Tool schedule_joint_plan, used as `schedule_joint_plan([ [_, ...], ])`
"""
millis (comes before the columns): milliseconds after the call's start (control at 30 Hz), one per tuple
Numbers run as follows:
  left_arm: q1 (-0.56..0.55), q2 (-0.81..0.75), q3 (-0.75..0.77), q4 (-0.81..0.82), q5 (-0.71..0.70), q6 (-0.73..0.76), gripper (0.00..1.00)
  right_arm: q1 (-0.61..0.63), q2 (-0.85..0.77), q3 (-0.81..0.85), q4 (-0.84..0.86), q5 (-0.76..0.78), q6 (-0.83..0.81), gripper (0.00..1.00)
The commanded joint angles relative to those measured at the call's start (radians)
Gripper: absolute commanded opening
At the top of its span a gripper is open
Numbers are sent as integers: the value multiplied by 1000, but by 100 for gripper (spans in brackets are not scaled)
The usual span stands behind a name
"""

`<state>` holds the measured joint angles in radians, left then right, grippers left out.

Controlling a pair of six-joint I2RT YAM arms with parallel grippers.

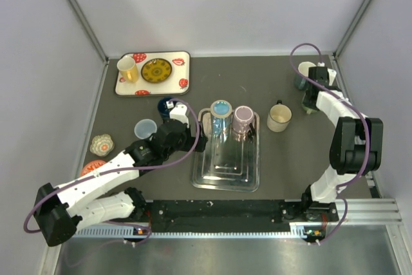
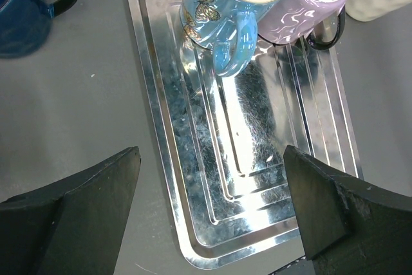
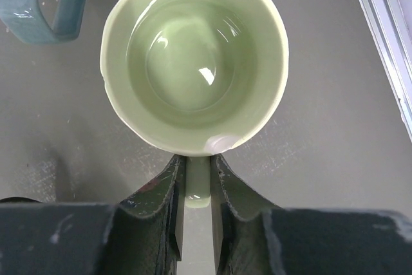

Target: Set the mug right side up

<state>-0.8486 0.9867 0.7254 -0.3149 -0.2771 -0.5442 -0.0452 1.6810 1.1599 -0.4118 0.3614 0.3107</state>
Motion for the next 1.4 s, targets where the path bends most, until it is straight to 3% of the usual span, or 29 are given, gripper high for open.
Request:
schedule_joint_plan([
  [0, 3, -3, -9, 40, 9, -2, 98, -12, 19, 34, 19, -9, 8, 14],
  [167, 2, -10, -18, 39, 13, -5, 98, -13, 29, 32, -1, -1, 19, 0],
  [700, 2, -37, -3, 39, 58, -19, 97, 2, -246, -127, -59, -9, 85, 0],
  [1000, 2, -37, -46, 62, 98, -45, 96, 7, -262, -235, -58, -42, 99, 0],
  [1367, 0, -48, -58, 65, 101, -49, 96, 13, -236, -201, -71, -24, 97, 37],
])
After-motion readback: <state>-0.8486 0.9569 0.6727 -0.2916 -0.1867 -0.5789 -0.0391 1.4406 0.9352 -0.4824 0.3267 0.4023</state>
